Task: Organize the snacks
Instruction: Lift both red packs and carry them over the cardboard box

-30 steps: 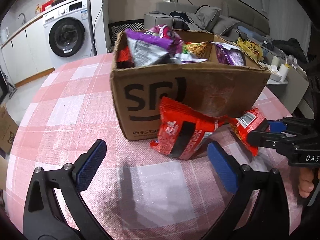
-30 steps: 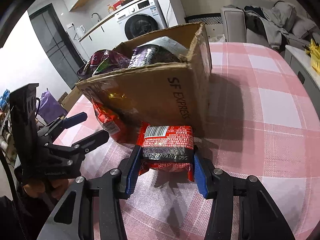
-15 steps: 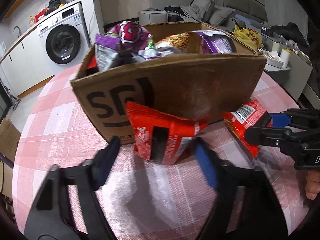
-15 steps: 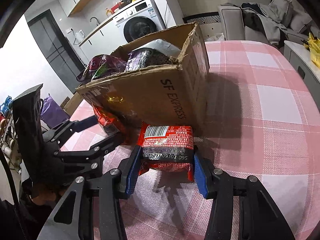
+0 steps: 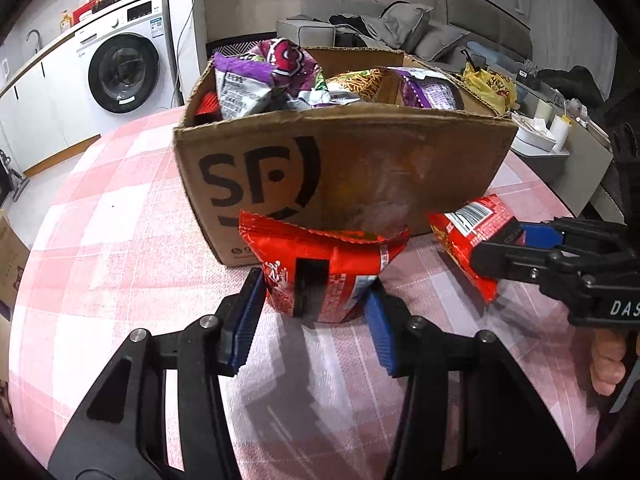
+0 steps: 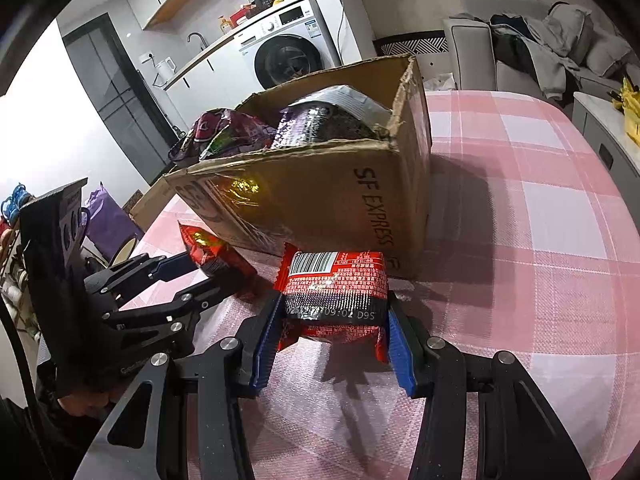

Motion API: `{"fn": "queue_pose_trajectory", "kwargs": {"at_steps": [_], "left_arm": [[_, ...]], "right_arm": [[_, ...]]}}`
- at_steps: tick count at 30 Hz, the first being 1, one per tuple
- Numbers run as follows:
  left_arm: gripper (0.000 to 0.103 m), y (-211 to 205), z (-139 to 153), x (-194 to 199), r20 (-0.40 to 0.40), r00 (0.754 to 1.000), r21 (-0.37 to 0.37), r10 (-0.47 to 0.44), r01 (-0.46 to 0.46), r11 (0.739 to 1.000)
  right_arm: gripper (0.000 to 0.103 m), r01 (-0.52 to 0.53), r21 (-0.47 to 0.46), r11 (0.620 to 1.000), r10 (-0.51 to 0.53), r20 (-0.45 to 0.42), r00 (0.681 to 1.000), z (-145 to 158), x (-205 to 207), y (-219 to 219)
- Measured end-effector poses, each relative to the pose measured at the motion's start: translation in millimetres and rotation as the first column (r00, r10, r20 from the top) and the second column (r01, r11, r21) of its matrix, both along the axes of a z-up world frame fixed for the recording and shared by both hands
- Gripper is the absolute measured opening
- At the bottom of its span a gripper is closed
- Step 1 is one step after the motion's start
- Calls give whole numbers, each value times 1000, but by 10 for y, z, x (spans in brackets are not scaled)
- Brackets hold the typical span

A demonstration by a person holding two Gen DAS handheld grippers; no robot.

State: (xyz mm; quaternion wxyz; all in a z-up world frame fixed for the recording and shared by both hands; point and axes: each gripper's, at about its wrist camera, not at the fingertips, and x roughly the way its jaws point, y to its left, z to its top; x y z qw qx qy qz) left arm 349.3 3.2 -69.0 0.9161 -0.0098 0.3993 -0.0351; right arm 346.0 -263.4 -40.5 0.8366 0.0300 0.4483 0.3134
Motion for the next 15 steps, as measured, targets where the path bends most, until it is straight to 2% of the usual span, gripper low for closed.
{"fn": "queue_pose_trajectory", "kwargs": {"at_steps": [7,15], "left_arm": [[46,150,38,-204,10,1000,-28,4,-3,1000],[46,262,277,-425,47,999,-12,7,-7,1000]], "right_arm": [[49,-17,15,1000,17,24,1000,104,-79,47],[49,-23,34,999,21,57,998,282,-140,52]]}}
